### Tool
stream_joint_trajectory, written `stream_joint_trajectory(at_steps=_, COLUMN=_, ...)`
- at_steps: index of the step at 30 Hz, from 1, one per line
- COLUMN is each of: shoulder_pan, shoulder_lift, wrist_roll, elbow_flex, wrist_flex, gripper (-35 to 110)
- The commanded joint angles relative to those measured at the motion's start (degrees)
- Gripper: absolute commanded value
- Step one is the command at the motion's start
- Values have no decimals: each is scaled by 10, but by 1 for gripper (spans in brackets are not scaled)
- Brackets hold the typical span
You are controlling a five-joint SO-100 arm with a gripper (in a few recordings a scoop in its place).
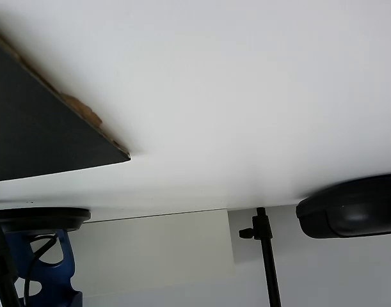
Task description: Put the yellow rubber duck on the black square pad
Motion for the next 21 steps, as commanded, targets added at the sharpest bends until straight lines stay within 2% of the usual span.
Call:
stream_joint_trajectory(at_steps=1, shoulder_pan=4, shoulder_lift=14, wrist_roll=9, elbow_flex=-4, wrist_flex=-4, gripper=5)
stream_joint_trajectory(at_steps=6, shoulder_pan=8, shoulder_lift=16, wrist_roll=7, elbow_flex=-51, wrist_flex=-4, gripper=5)
stream_joint_trajectory(at_steps=21, shoulder_pan=4, shoulder_lift=10, wrist_roll=4, elbow_flex=-367, wrist_flex=-4, gripper=6)
